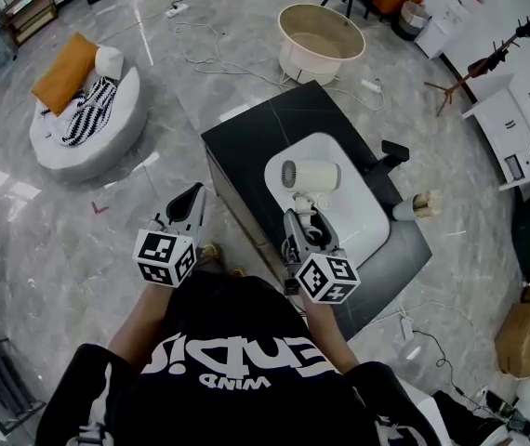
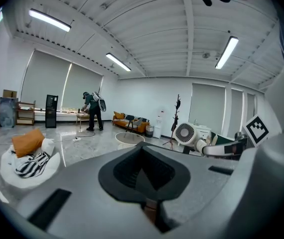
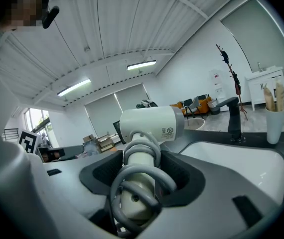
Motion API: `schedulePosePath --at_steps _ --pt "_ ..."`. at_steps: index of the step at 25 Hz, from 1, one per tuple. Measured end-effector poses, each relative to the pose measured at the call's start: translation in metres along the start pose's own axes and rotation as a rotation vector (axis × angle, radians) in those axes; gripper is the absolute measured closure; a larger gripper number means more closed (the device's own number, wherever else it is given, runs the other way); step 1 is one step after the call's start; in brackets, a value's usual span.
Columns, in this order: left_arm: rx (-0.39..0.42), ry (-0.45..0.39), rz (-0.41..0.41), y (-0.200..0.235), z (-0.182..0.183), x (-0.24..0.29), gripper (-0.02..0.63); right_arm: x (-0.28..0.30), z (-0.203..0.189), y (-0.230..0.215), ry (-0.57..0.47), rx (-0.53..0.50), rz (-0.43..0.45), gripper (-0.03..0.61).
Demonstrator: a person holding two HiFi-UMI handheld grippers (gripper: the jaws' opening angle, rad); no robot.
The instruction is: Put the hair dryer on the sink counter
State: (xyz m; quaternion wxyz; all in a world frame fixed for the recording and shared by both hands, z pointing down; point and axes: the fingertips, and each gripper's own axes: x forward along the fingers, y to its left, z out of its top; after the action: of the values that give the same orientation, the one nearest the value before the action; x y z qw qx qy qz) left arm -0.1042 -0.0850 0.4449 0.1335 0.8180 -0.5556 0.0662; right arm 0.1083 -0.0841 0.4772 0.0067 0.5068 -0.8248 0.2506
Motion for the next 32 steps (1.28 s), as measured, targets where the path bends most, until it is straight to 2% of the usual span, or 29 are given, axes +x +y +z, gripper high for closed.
schedulePosePath --at_steps 12,19,32 --pt "0.04 0.031 -0.126 0.03 0.019 0.084 0.604 0.064 0.014 -0.015 -0.016 0.033 -0.088 0.325" --pt "0.046 0.054 -0.191 0.043 0.022 0.125 0.604 0.101 0.017 -0.017 -0.012 0.016 -0.111 0.325" --pt "0.042 0.082 -0.223 0.055 0.019 0.156 0.604 0.162 0.012 -0.044 0.034 -0.006 -0.15 0.325"
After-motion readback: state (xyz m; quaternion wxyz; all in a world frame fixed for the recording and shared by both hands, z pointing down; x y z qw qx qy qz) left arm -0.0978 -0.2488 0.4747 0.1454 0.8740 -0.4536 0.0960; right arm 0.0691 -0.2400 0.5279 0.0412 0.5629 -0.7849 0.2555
